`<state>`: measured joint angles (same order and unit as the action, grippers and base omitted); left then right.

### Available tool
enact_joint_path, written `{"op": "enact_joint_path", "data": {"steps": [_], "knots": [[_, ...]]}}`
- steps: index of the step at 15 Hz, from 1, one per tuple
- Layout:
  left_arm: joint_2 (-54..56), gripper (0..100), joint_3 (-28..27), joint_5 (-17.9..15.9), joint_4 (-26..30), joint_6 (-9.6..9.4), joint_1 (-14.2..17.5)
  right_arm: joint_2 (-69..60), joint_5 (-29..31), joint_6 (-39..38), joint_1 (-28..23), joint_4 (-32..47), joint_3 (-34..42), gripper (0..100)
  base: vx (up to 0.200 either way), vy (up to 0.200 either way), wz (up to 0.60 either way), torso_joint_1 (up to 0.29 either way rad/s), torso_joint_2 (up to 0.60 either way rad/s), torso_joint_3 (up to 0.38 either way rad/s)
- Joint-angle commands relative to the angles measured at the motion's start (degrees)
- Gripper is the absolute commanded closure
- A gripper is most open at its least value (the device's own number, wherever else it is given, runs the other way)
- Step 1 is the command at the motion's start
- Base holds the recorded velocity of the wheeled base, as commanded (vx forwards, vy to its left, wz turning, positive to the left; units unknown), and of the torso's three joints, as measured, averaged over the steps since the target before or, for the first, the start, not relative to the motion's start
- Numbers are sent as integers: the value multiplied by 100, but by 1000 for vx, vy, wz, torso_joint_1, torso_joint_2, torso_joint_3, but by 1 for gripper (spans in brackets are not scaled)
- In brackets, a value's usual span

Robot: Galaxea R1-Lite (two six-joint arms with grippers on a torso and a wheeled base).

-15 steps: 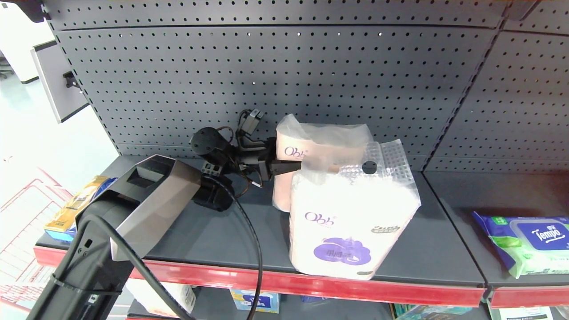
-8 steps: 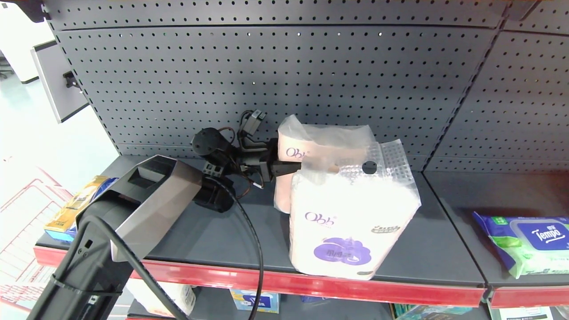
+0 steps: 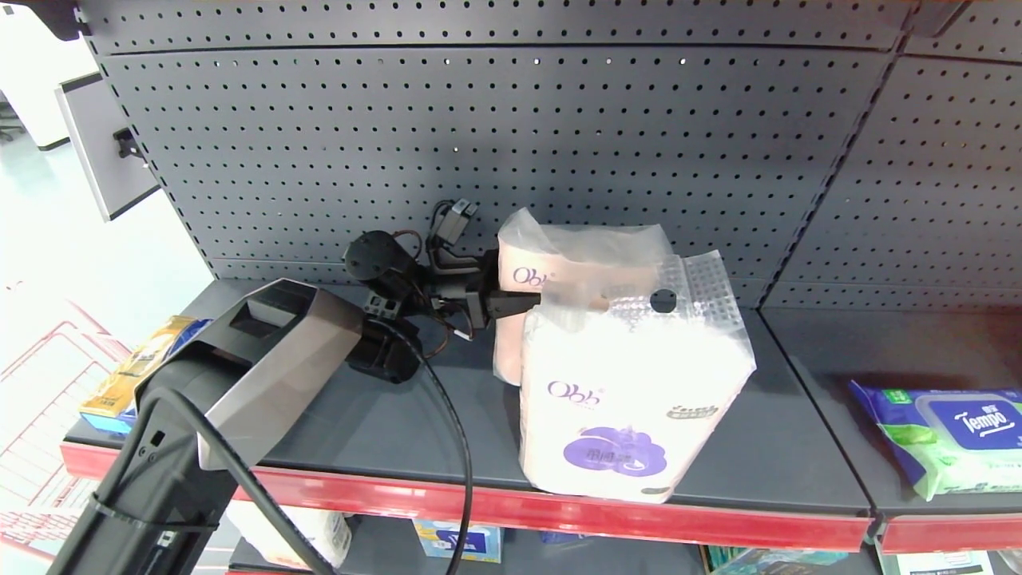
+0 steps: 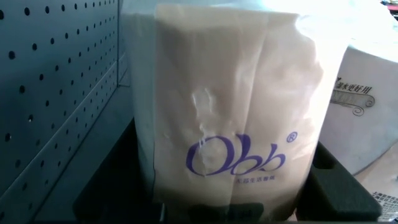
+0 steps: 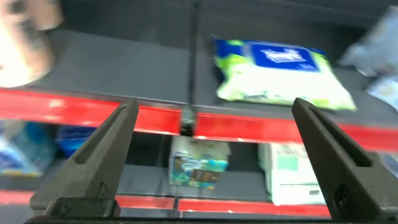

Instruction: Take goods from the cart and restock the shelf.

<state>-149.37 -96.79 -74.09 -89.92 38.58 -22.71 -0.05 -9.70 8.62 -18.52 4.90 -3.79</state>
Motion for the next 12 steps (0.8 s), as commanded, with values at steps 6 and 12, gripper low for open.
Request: {"op": "enact_joint_path", "data": {"steps": [6, 12], "knots": [[5, 100, 11, 0, -8, 0, 30, 444, -286, -335, 243, -244, 72, 0, 0, 0, 0, 0, 0, 0], [-4, 100, 20, -9, -8, 0, 65, 857, -1350, -273, 1087, -332, 177, 0, 0, 0, 0, 0, 0, 0]]}}
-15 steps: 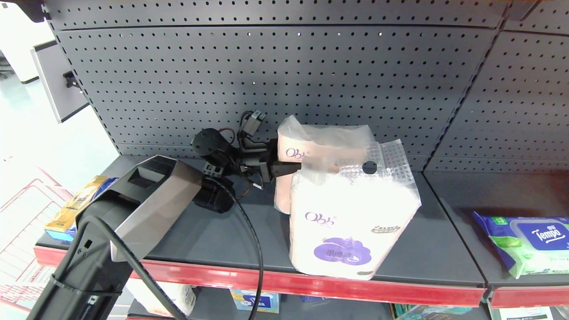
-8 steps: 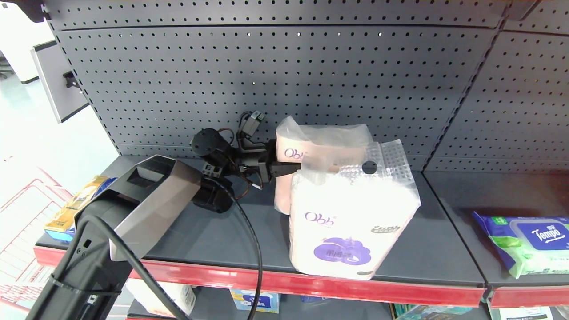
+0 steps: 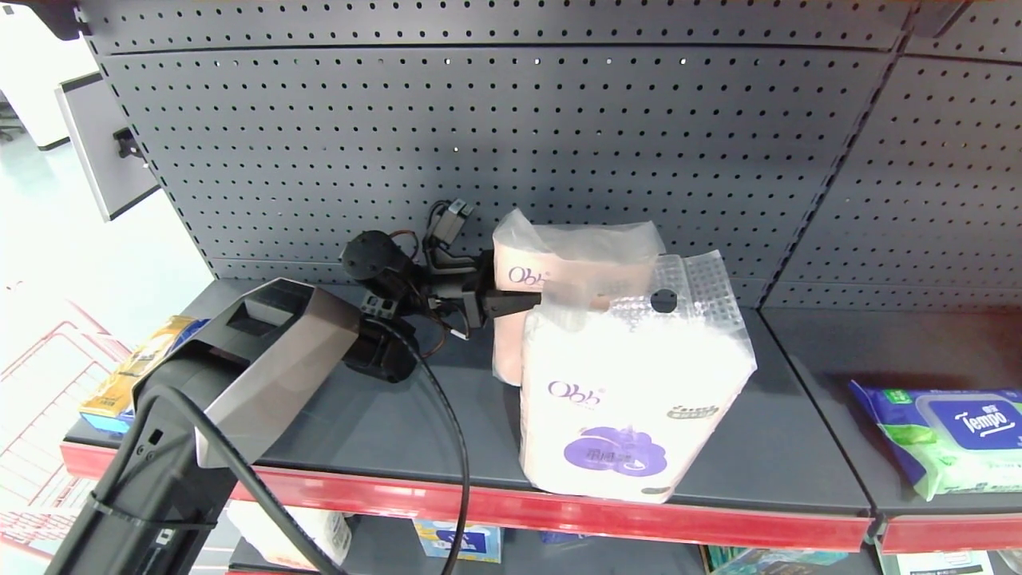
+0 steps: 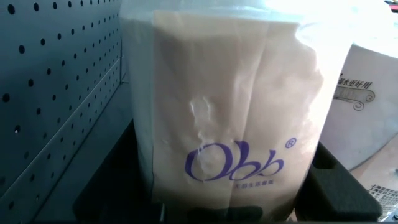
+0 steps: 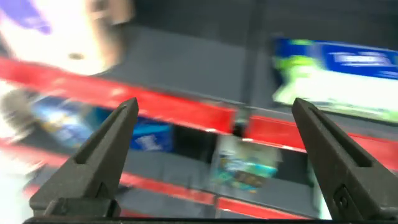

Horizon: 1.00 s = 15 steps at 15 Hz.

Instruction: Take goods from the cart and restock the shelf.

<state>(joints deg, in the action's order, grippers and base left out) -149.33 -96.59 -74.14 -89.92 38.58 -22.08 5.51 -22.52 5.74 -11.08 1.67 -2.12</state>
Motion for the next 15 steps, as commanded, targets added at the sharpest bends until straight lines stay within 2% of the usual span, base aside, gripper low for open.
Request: {"op": "enact_joint_path", "data": {"steps": [1, 3, 4, 5, 6, 7, 9, 11, 13, 15], "knots": [[-8, 100, -1, -4, -8, 0, 2, 310, -60, 15, 642, -9, 10, 0, 0, 0, 0, 0, 0, 0], [-8, 100, -1, -4, -8, 0, 2, 266, 89, 6, 818, -9, 10, 0, 0, 0, 0, 0, 0, 0], [-8, 100, -1, -4, -8, 0, 10, 11, 881, -12, 590, -26, 10, 0, 0, 0, 0, 0, 0, 0], [-8, 100, -1, -4, -8, 0, 19, -6, 1320, -3, 563, -44, 10, 0, 0, 0, 0, 0, 0, 0], [-8, 100, -1, -4, -8, 0, 46, 11, 2524, -381, 590, -475, 159, 0, 0, 0, 0, 0, 0, 0], [1, 100, -1, -4, -8, 0, 54, 11, 2594, -636, 590, -545, 195, 0, 0, 0, 0, 0, 0, 0], [-8, 100, -1, -4, -8, 0, 116, 11, 1540, -539, 607, -483, 186, 0, 0, 0, 0, 0, 0, 0], [1, 100, -1, -4, -8, 0, 116, 11, 2006, -583, 590, -281, 107, 0, 0, 0, 0, 0, 0, 0], [-8, 100, -9, -12, -8, 0, 107, 11, 2928, -521, 590, -457, 168, 0, 0, 0, 0, 0, 0, 0], [-17, 100, -9, -12, -8, 0, 98, 11, 3051, -434, 590, -457, 159, 0, 0, 0, 0, 0, 0, 0]]}}
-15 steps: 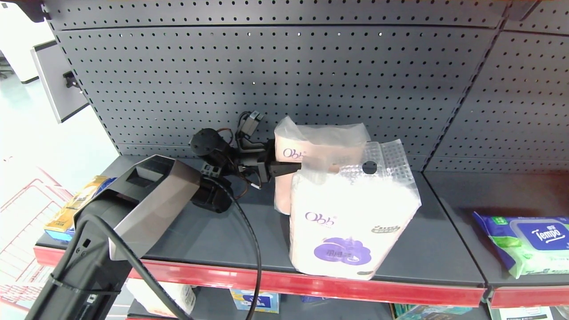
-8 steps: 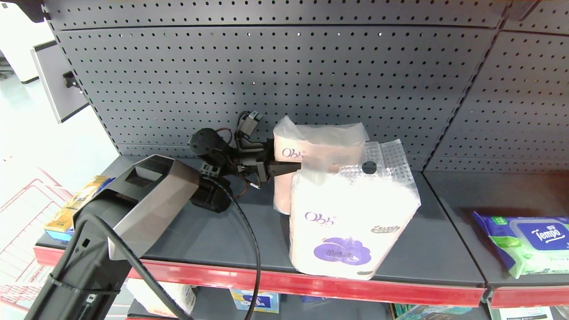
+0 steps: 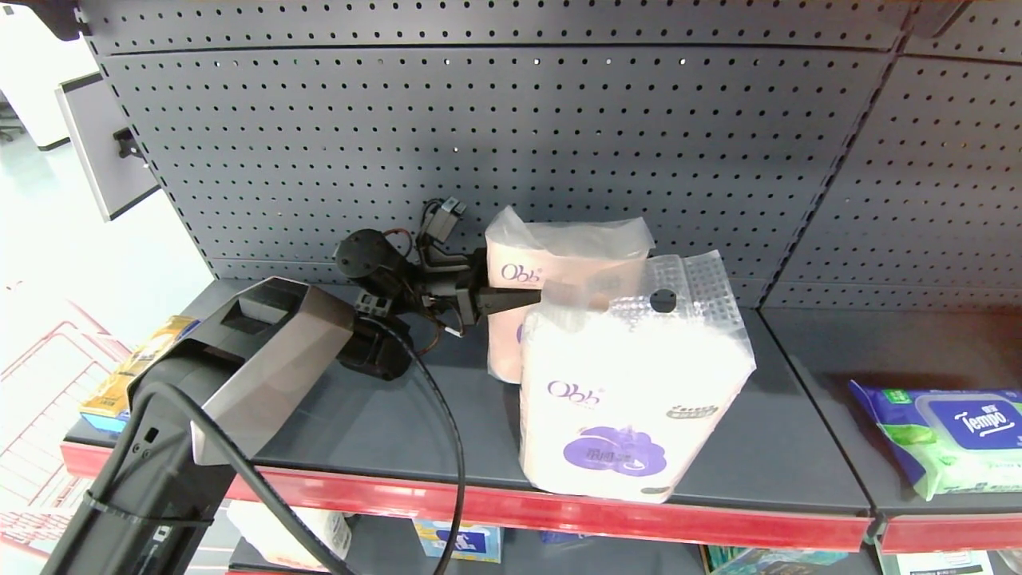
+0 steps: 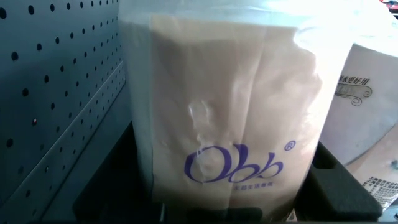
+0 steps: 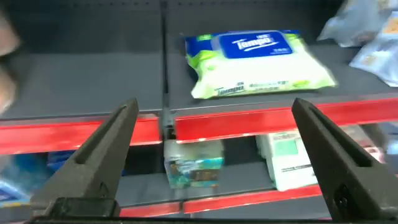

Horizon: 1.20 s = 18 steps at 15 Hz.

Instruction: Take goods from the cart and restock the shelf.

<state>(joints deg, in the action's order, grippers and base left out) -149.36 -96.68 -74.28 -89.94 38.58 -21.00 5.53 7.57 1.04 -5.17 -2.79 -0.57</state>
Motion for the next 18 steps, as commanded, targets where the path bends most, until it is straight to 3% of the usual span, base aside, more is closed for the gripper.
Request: {"op": "enact_joint_path", "data": {"steps": [1, 2, 5, 8, 10, 15, 18], "knots": [[-23, 100, 9, 1, -6, 0, -9, 9, -572, -33, 16, -20, 22, 0, 0, 0, 0, 0, 0, 0], [-23, 100, 9, 1, -6, 0, -9, 9, -739, 178, -2, -37, 49, 0, 0, 0, 0, 0, 0, 0], [-14, 100, 9, 1, -6, 0, -18, 9, -449, -77, 7, 7, 40, 0, 0, 0, 0, 0, 0, 0], [-23, 100, 18, 1, -6, 0, -27, 18, -898, 195, 60, 270, 49, 0, 0, 0, 0, 0, 0, 0], [-23, 100, 18, 1, -6, 0, -35, 18, -915, -200, 42, 288, 49, 0, 0, 0, 0, 0, 0, 0], [-14, 100, 36, 1, -6, 0, -27, 9, -906, -156, 42, 288, 49, 0, 0, 0, 0, 0, 0, 0], [188, 100, 457, 1, -6, -9, -35, 9, -906, -165, 42, 288, 49, 0, 0, 0, 0, 0, 0, 0]]}}
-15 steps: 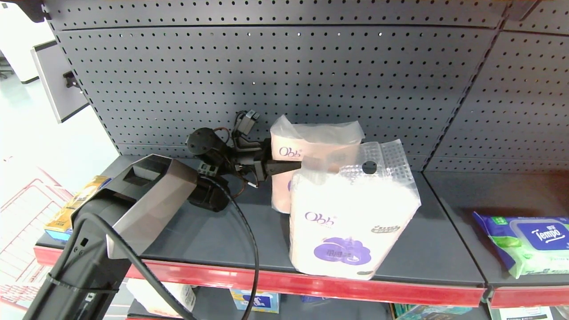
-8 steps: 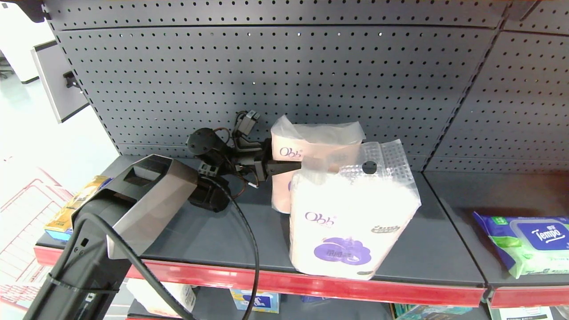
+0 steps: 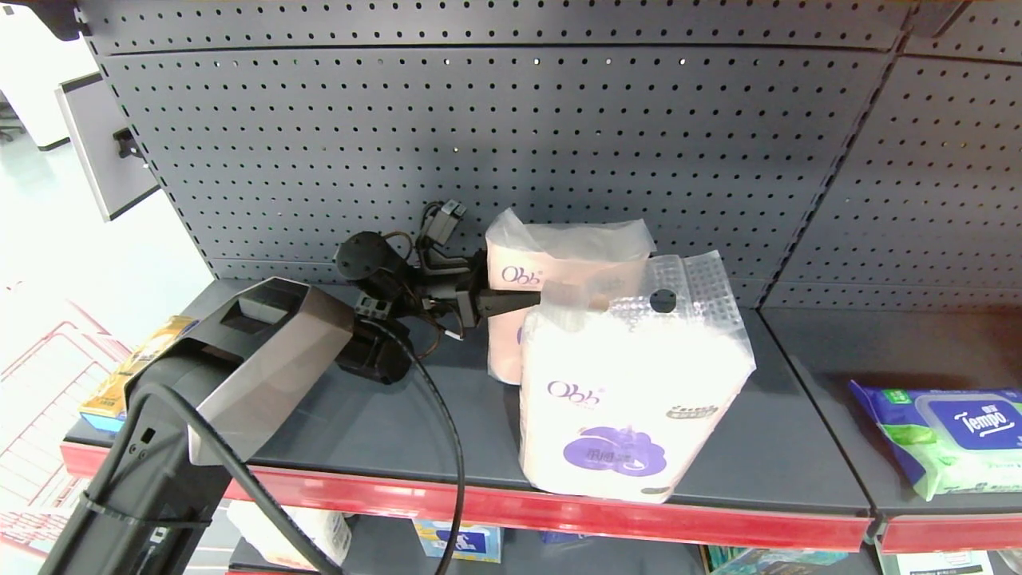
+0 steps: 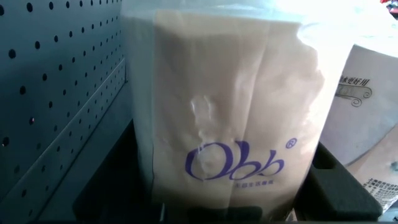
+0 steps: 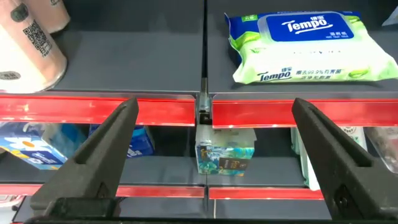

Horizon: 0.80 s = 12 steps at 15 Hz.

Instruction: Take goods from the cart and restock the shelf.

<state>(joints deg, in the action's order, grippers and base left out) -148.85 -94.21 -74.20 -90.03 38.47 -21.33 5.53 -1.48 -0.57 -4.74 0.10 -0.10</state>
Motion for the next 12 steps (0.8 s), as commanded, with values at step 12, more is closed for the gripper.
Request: {"op": "enact_joint_path", "data": {"steps": [12], "knots": [[515, 100, 755, -165, 3, -59, 15, 9, -2, -4, 0, -1, 1, 0, 0, 0, 0, 0, 0, 0]]}}
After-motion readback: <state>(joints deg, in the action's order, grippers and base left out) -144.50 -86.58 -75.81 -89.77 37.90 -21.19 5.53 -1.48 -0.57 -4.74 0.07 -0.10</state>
